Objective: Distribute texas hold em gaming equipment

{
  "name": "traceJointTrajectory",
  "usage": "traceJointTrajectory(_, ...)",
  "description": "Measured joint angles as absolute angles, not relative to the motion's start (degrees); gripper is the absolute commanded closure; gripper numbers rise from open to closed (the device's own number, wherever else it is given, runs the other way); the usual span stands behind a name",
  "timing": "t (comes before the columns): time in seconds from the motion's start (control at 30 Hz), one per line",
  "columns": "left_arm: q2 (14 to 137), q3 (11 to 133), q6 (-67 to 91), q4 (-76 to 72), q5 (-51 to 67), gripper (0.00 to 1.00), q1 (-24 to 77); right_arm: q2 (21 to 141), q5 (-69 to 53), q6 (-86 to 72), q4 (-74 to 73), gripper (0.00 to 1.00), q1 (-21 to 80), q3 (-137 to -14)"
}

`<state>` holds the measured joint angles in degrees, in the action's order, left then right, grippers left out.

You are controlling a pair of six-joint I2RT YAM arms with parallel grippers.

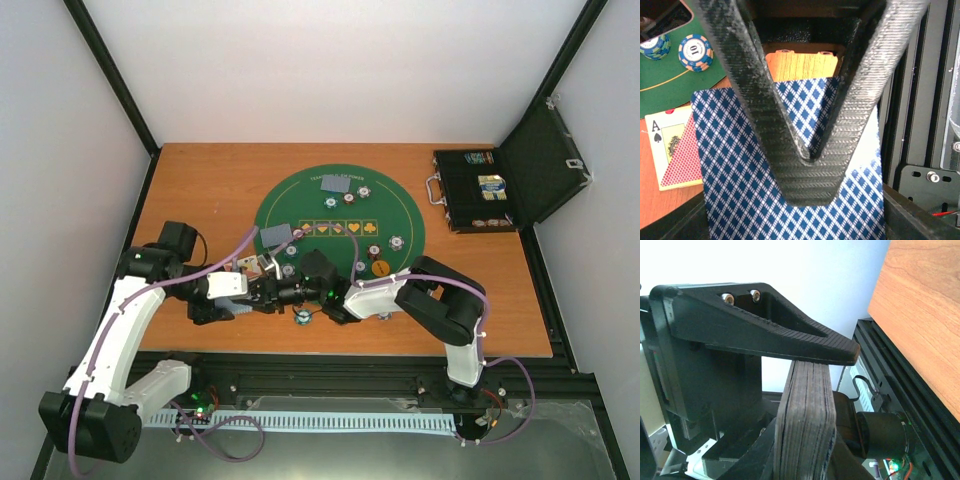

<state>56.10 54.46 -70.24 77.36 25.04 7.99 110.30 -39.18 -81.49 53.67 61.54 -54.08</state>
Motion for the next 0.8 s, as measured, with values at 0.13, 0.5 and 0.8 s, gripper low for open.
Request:
traceJointTrajectory(0.13, 55.6, 53.8, -70.1, 76.4, 24.8, 0.40, 8.0, 110.3, -39.1, -81.5, 54.3, 0.97, 61.7, -54.2)
traceJointTrajectory(0.5, 52.9, 53.3, -70.0, 75.9, 23.6, 0.47, 7.7, 110.5, -39.1, -79.3, 52.8, 0.94, 62.0, -55.7)
traceJointTrajectory(0.8, 53.4, 53.5, -69.9, 76.5, 22.9, 0.43, 7.7, 110.7, -39.0, -76.6, 50.9, 0.97, 62.0, -56.2)
